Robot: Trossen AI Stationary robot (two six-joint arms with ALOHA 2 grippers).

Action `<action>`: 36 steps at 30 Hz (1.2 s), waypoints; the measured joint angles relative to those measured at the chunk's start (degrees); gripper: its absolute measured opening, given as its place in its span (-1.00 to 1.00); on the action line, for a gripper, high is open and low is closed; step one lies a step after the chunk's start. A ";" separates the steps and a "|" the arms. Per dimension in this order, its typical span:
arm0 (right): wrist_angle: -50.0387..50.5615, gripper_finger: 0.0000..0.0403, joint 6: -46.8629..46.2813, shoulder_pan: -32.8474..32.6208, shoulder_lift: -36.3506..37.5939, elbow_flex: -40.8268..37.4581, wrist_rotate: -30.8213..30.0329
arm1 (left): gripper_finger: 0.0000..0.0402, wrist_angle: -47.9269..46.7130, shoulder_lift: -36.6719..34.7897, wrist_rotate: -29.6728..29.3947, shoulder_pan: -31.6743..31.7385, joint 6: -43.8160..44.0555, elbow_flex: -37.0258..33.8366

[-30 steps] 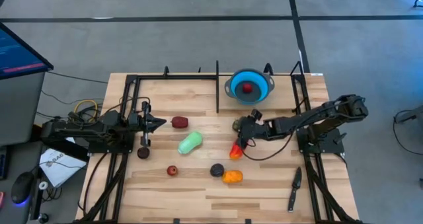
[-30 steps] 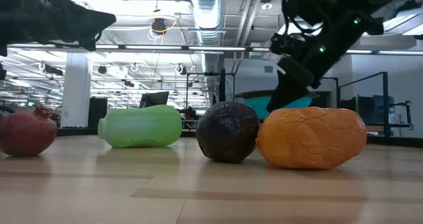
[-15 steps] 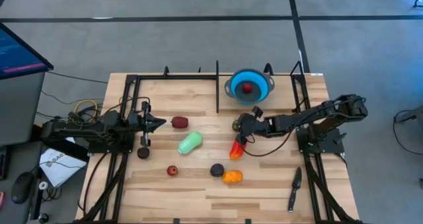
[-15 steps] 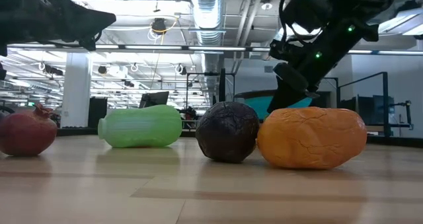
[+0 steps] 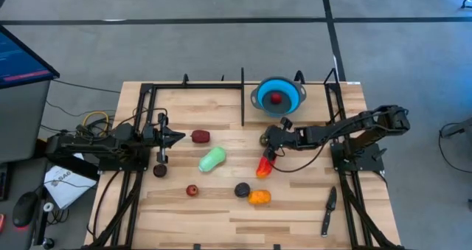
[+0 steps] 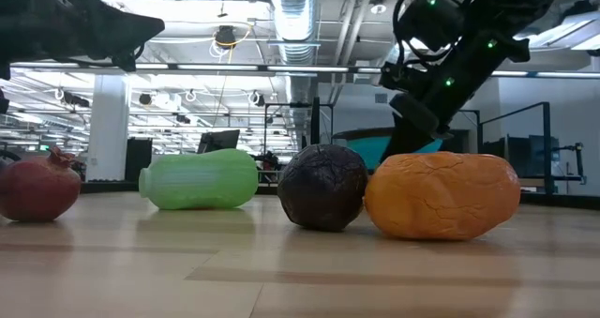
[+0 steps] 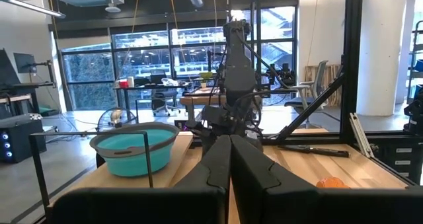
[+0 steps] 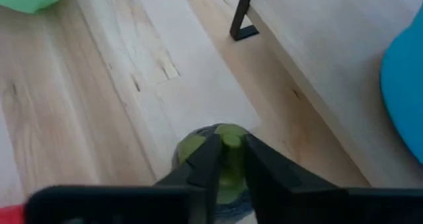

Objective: Pick & Place Fruit
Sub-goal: Put the black mangosteen into the blue strainer bowl on the shelf

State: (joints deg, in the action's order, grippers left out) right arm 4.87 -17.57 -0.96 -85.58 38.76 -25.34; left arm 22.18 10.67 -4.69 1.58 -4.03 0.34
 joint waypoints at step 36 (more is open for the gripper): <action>17.01 -0.90 2.11 30.00 8.94 13.14 -1.71 | -0.99 1.14 0.00 0.00 -0.01 0.00 0.01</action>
State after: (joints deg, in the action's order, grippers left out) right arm 21.87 -15.46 29.04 -76.64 51.90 -27.05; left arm 23.32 10.68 -4.69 1.58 -4.03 0.35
